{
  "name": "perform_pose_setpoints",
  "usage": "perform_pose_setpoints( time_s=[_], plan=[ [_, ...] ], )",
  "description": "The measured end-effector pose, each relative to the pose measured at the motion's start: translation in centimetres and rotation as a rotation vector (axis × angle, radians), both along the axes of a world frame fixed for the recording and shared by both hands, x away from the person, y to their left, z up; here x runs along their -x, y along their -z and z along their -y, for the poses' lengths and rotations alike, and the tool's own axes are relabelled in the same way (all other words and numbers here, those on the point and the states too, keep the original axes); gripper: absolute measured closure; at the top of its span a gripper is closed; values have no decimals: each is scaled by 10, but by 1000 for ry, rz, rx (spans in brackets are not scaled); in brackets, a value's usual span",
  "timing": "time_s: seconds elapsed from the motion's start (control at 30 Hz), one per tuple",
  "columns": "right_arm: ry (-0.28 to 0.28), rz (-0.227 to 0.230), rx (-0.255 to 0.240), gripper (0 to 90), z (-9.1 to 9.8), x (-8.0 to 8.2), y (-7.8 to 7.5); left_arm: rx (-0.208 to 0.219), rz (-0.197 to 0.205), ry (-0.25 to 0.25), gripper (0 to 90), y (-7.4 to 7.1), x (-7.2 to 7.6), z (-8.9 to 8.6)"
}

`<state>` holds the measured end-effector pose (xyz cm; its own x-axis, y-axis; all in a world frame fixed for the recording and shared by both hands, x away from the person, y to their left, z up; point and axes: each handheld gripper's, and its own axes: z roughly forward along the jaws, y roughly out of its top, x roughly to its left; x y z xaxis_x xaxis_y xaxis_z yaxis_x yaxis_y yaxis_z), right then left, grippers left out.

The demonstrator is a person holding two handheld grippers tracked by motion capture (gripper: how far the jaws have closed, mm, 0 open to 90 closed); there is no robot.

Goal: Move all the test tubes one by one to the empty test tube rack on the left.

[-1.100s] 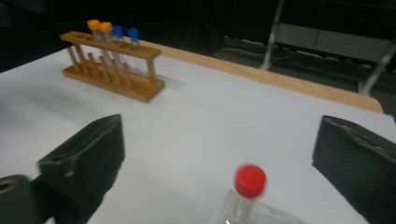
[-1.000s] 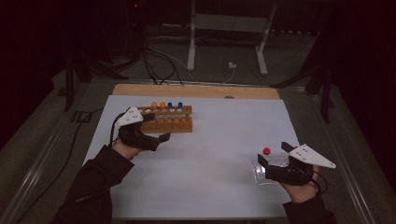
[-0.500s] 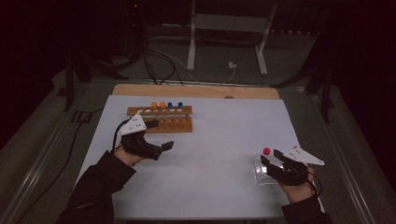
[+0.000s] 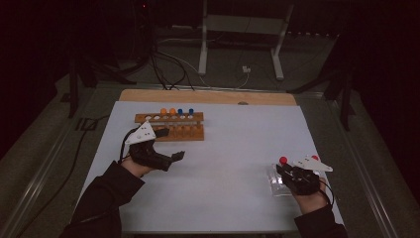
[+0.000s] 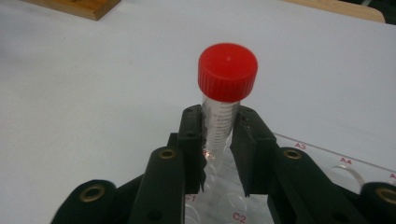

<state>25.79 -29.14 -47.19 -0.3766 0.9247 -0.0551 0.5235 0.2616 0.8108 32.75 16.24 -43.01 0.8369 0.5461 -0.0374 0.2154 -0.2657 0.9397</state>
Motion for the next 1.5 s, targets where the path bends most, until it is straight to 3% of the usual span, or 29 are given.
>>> perform_pose_setpoints(
  time_s=[0.27, 0.43, 0.7, 1.0, 1.23, 1.5],
  plan=[
    [6, 5, 10, 742, -2, 0, -2, 3, -11, 3, 17, 1, -1, -2],
    [-1, 32, -2, 743, -2, 4, -14, -1, -14, 9, 17, 1, -1, -1],
    [-16, 106, -6, 743, -1, 18, -41, -8, -23, 22, 17, 1, -1, 0],
    [-53, 185, 0, 743, -13, 30, -63, -23, -41, 65, 17, 0, 1, 6],
    [-121, 186, -10, 743, -30, 28, -67, -26, -46, 104, 17, -1, 5, 16],
    [-201, 142, -26, 743, -57, 19, -58, -28, -47, 162, 17, -4, 12, 31]
  ],
)
